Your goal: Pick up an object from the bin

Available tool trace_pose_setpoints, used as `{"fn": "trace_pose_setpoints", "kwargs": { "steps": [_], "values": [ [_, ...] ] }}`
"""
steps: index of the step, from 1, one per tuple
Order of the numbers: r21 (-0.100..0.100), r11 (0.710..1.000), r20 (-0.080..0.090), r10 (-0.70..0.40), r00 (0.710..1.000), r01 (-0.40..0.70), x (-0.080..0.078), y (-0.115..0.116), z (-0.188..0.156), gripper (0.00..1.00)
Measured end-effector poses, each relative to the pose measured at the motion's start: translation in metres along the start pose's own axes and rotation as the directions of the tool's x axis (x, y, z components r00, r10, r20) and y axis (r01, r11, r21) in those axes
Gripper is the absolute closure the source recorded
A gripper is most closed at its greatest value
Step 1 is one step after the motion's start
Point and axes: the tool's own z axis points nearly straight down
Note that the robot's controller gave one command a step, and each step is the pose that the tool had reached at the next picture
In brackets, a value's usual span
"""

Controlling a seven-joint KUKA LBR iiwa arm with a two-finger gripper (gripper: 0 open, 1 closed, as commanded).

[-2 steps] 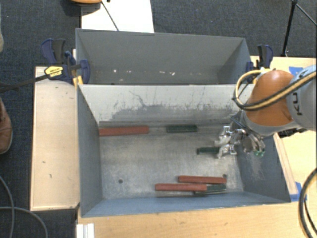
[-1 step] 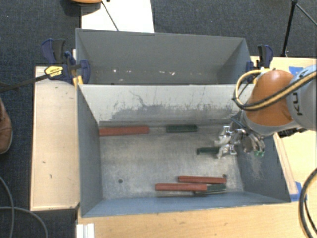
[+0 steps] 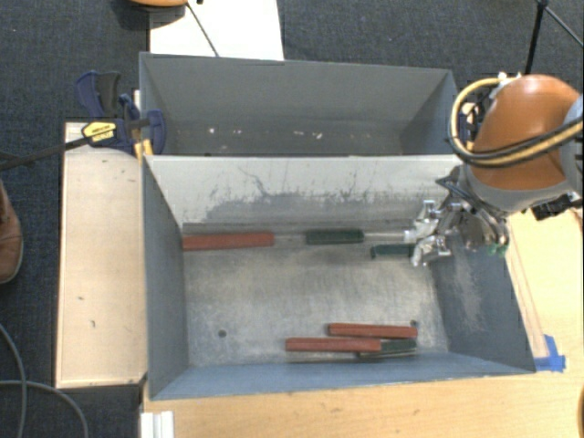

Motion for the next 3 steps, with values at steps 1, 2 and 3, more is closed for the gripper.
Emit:
{"fn": "trace_pose_setpoints", "kwargs": {
  "steps": [1,2,3],
  "values": [
    [0.0,1.0,0.0,-0.001,1.0,0.001,0.0,0.0,0.0,1.0],
    [0.0,1.0,0.0,-0.006,1.0,0.006,-0.013,-0.003,-0.02,1.0],
    [-0.001,1.0,-0.004,-0.004,1.0,0.004,-0.01,-0.003,-0.078,1.0]
  ]
}}
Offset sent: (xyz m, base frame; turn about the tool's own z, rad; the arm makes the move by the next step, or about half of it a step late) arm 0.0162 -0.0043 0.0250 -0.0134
